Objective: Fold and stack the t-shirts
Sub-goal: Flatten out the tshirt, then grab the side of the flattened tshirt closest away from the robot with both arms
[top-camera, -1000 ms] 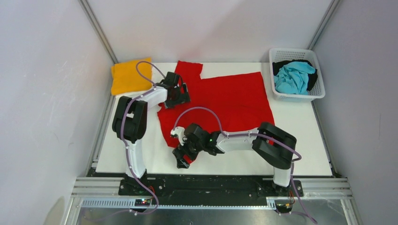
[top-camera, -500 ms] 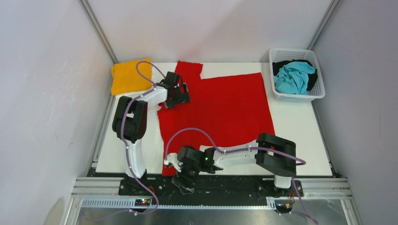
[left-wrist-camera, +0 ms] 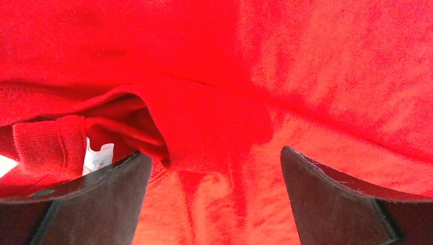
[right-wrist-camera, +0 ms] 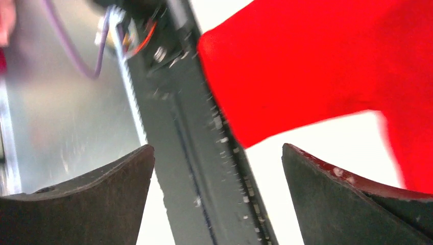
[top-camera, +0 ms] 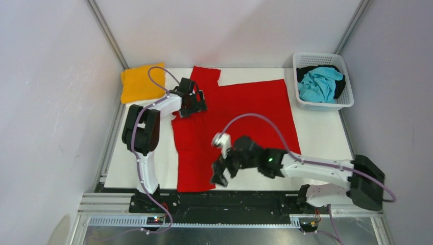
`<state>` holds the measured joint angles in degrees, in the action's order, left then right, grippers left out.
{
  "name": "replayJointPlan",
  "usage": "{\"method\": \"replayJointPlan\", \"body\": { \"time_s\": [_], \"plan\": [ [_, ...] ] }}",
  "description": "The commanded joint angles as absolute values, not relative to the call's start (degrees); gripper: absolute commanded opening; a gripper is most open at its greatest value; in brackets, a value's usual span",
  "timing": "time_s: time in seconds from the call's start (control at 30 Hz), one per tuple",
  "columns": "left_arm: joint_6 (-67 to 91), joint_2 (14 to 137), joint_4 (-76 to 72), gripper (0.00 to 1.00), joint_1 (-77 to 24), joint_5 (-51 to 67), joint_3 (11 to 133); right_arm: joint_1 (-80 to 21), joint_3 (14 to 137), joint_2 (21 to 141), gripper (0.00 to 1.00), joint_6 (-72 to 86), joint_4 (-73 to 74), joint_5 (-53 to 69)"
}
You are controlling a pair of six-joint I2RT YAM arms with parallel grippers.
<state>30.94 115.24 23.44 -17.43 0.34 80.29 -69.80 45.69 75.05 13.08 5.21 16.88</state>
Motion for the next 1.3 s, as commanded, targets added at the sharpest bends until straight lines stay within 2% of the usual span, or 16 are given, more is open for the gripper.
{"method": "replayJointPlan", "body": {
  "time_s": [0.0,0.17,0.23,0.3,0.43,0.63,0.77,0.97,1.1,1.2,1.27],
  "plan": [
    [29.8,111.3,24.5,1.0,-17.4,2.7,81.0,-59.4,41.1,66.0,1.0,22.6,3.5,6.6],
    [29.7,98.8,25.3,1.0,-18.5,-1.6,77.1,-42.8,37.1,55.0,0.99,31.3,13.0,-6.8],
    [30.3,92.8,26.2,1.0,-20.0,-5.4,74.0,-36.4,36.7,52.2,0.99,37.0,22.3,-13.7],
    [32.0,86.6,27.0,1.0,-22.4,-10.4,69.5,-29.2,36.5,50.9,0.99,42.1,30.8,-17.4],
    [36.9,75.5,30.3,1.0,-29.6,-17.3,58.2,-18.2,34.6,48.8,0.99,43.7,37.8,-17.7],
    [48.7,66.5,47.7,1.0,-45.6,-25.9,48.3,-14.5,30.9,42.6,0.99,42.2,35.6,-16.6],
    [56.8,63.4,54.7,0.98,-54.7,-23.1,42.7,-13.7,30.1,42.2,1.0,40.8,35.8,-16.7],
    [68.3,56.9,56.0,0.89,-60.3,-15.8,32.8,-13.2,29.6,44.2,0.99,39.3,35.6,-17.6],
    [71.4,54.1,55.8,0.76,-61.5,-15.9,30.8,-12.9,29.6,44.6,1.0,38.9,35.2,-17.4],
    [71.6,54.6,53.4,0.6,-61.9,-14.5,29.8,-12.8,29.6,43.8,0.99,39.2,36.0,-18.5],
    [70.7,56.2,53.1,0.54,-62.0,-13.7,29.6,-12.7,29.5,43.1,1.0,39.5,36.3,-19.3]
  ]
}}
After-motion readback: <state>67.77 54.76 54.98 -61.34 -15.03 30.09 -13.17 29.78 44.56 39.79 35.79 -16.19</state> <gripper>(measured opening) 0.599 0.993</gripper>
